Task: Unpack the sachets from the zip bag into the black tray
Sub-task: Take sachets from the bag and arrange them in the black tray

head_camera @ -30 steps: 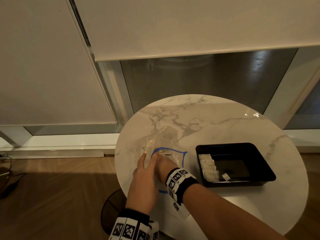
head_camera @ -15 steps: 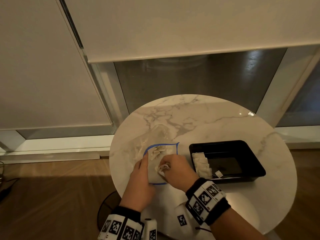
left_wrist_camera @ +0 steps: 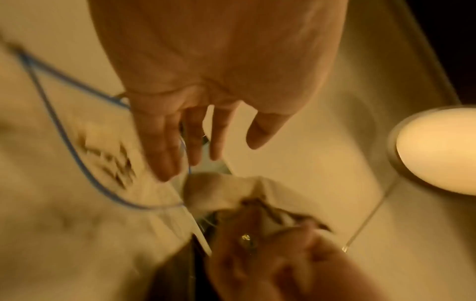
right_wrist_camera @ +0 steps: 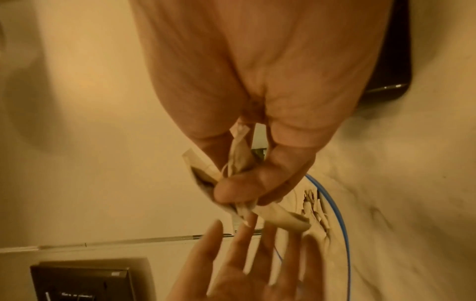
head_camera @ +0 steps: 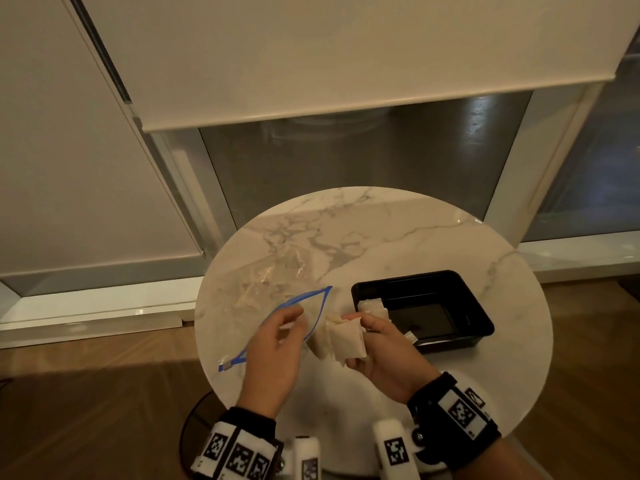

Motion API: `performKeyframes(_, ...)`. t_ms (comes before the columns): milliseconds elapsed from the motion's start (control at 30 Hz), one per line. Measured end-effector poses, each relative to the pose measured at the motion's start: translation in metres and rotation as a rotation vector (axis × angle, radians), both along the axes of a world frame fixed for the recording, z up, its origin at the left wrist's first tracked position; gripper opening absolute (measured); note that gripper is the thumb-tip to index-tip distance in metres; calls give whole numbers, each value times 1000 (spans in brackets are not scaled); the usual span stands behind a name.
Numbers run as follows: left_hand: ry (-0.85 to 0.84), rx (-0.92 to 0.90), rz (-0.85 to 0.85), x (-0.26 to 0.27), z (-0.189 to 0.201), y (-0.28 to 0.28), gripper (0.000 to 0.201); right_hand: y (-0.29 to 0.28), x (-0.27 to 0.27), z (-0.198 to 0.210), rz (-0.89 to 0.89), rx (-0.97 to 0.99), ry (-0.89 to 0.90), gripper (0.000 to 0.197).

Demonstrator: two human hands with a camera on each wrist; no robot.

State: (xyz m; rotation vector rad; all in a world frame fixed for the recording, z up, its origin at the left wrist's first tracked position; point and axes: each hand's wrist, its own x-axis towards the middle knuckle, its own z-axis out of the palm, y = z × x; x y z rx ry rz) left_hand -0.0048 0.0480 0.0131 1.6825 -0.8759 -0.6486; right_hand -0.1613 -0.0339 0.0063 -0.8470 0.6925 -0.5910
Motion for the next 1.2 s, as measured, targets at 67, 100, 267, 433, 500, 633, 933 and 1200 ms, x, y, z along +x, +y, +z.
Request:
performKeyframes(67, 428, 113, -115, -15, 3, -3, 27, 1, 2, -2, -8, -12, -9, 25)
performKeyframes(100, 572, 145, -161, -21, 1, -3, 34, 2, 3, -2, -12, -37, 1, 23)
performKeyframes(267, 730, 127, -183, -40, -7, -8, 52, 8, 7, -8, -49, -208, 63, 19)
performKeyframes(433, 812, 115, -188, -34, -13, -8, 40, 9, 9, -14, -125, -343, 195, 11)
performKeyframes(500, 866, 98, -195, -33, -15, -8, 38, 7, 10, -16, -166, -409, 237, 10)
performKeyframes(633, 926, 56, -181, -31, -17, -9, 41, 6, 10, -18, -226, -479, 272, 12)
performKeyframes(933, 989, 9, -165, -33, -21, -12, 39, 2, 3, -15, -240, -187, 57, 15)
performKeyframes(1200, 970, 10, -48, -23, -25, -11, 32, -9, -8, -14, -340, -152, 145, 19)
